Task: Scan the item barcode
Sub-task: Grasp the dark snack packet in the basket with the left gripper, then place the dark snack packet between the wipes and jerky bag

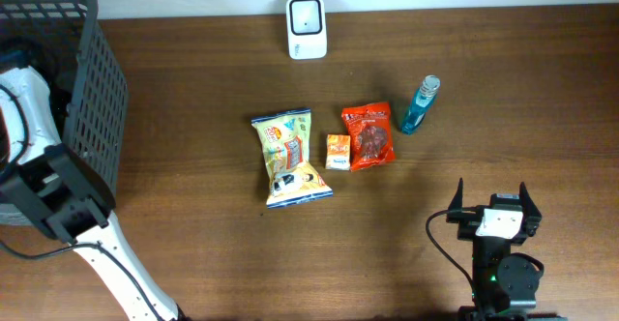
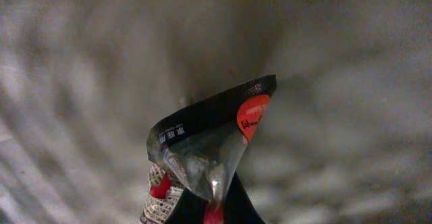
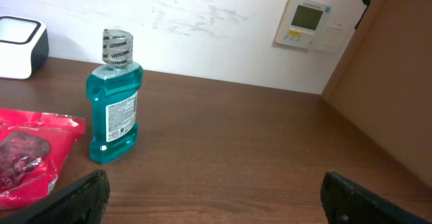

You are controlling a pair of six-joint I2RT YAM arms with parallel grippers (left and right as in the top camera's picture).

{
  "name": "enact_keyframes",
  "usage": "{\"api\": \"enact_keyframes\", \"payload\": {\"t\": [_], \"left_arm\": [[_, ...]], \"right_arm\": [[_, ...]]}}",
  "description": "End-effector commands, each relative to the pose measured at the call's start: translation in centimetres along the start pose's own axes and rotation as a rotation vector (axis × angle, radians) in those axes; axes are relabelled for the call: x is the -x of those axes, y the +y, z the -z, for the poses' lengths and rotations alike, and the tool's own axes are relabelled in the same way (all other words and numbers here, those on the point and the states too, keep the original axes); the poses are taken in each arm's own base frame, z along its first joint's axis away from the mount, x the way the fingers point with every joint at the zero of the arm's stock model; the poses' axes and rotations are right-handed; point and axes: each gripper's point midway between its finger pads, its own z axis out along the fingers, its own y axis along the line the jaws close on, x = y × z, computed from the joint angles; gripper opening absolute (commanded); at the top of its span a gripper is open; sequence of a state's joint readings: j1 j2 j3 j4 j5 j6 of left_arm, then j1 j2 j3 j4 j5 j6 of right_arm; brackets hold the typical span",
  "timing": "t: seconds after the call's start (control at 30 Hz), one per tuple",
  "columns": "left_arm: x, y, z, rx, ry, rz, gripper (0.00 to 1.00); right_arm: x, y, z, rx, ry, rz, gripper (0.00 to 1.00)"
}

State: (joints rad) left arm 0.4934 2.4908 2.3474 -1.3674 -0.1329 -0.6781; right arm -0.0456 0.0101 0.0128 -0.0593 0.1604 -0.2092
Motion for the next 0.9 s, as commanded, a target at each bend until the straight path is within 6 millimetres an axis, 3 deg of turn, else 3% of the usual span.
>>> {"api": "enact_keyframes", "payload": {"t": [0.0, 0.03, 0.07, 0.13, 0.17, 0.2, 0.23, 0.27, 0.33, 0.4, 0.43, 0.47, 0.5, 0.53, 0.6, 0.67, 0.77, 0.83, 0.87], "left_arm": [[2.2, 1.1, 8.6, -0.104, -0.154, 0.046, 0.00], [2.4, 1.5, 11.6, -0.142, -0.203, 0.056, 0.00], [2.5, 2.2, 16.8, -0.218, -0.292, 0.072, 0.00], [2.4, 3.5, 23.8, -0.327, -0.428, 0.095, 0.00], [1.2, 4.6, 29.9, -0.439, -0.537, 0.103, 0.00], [0.0, 4.8, 32.9, -0.517, -0.572, 0.091, 0.00], [-3.5, 4.1, 36.8, -0.672, -0.554, 0.022, 0.00], [-6.5, 3.0, 38.5, -0.764, -0.508, -0.049, 0.00], [-11.9, 0.4, 39.6, -0.852, -0.404, -0.186, 0.00], [-19.4, -4.2, 39.1, -0.866, -0.334, -0.494, 0.00], [-24.1, -6.5, 37.6, -0.851, -0.258, -0.637, 0.00], [-29.2, -8.8, 35.0, -0.815, -0.164, -0.763, 0.00], [-32.9, -10.6, 32.3, -0.768, -0.113, -0.854, 0.00], [-35.0, -11.7, 30.3, -0.724, -0.100, -0.903, 0.00], [-41.2, -15.4, 23.2, -0.611, -0.072, -1.039, 0.00], [-44.5, -17.6, 18.6, -0.543, -0.062, -1.104, 0.00], [-47.7, -19.4, 12.4, -0.464, -0.014, -1.159, 0.00], [-48.4, -19.7, 10.4, -0.437, -0.003, -1.170, 0.01], [-48.2, -20.2, 9.2, -0.416, -0.023, -1.167, 0.13]], "right_arm": [[-0.3, 0.1, 0.0, -0.001, 0.006, -0.002, 0.98], [-0.3, 0.1, 0.0, -0.001, 0.006, -0.003, 0.98], [-0.3, 0.1, 0.0, -0.001, 0.006, -0.003, 0.98], [-0.3, 0.1, 0.0, -0.001, 0.006, -0.003, 0.98], [-0.3, 0.1, 0.0, -0.002, 0.006, -0.003, 0.99], [-0.3, 0.1, 0.0, -0.001, 0.006, -0.003, 0.98], [-0.3, 0.1, 0.0, -0.001, 0.006, -0.003, 0.98], [-0.3, 0.1, 0.0, -0.001, 0.006, -0.003, 0.98], [-0.3, 0.1, 0.0, -0.001, 0.006, -0.003, 0.98], [-0.3, 0.1, 0.0, -0.001, 0.006, -0.003, 0.99], [-0.3, 0.1, 0.0, -0.001, 0.006, -0.003, 0.99], [-0.3, 0.1, 0.0, -0.001, 0.006, -0.003, 0.98], [-0.3, 0.1, 0.0, -0.001, 0.006, -0.003, 0.99], [-0.3, 0.1, 0.0, -0.001, 0.006, -0.003, 0.98], [-0.3, 0.1, 0.0, -0.001, 0.006, -0.003, 0.99], [-0.3, 0.1, 0.0, -0.001, 0.006, -0.003, 0.98], [-0.3, 0.1, 0.0, -0.001, 0.006, -0.003, 0.98], [-0.3, 0.1, 0.0, -0.001, 0.006, -0.003, 0.98], [-0.3, 0.1, 0.0, -0.001, 0.006, -0.003, 0.99]]}}
